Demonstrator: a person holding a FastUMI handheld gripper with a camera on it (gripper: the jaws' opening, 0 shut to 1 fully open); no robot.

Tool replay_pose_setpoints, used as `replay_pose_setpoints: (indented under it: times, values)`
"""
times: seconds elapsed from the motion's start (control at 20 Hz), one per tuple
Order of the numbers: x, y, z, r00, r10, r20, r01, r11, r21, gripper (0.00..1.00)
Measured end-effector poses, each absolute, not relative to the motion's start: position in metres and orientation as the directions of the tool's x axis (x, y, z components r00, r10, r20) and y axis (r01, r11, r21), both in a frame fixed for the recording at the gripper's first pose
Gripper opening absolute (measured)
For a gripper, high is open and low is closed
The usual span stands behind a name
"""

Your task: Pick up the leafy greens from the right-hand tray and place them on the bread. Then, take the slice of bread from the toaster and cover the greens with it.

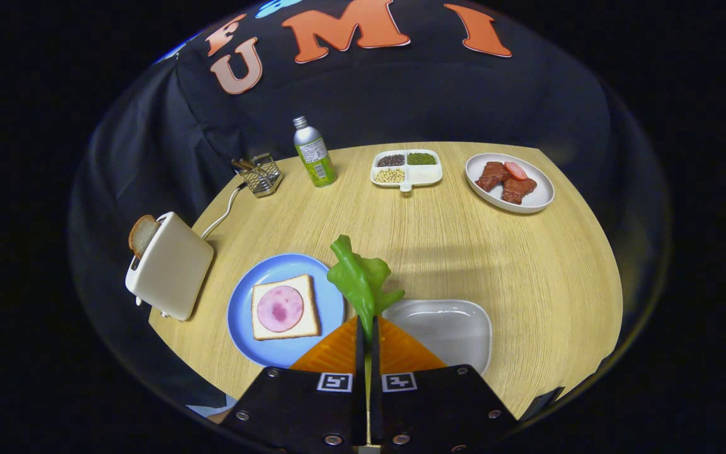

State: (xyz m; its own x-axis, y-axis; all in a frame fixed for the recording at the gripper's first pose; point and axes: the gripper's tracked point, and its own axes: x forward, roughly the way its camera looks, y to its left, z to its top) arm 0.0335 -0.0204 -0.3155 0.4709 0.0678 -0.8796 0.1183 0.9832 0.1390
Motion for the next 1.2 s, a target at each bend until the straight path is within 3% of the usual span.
replay_pose_setpoints:
  times: [1.2]
  values:
    - [0.056, 0.09, -0.369, 0.379, 0.146, -0.914, 0.022, 0.986, 0.166, 0.03]
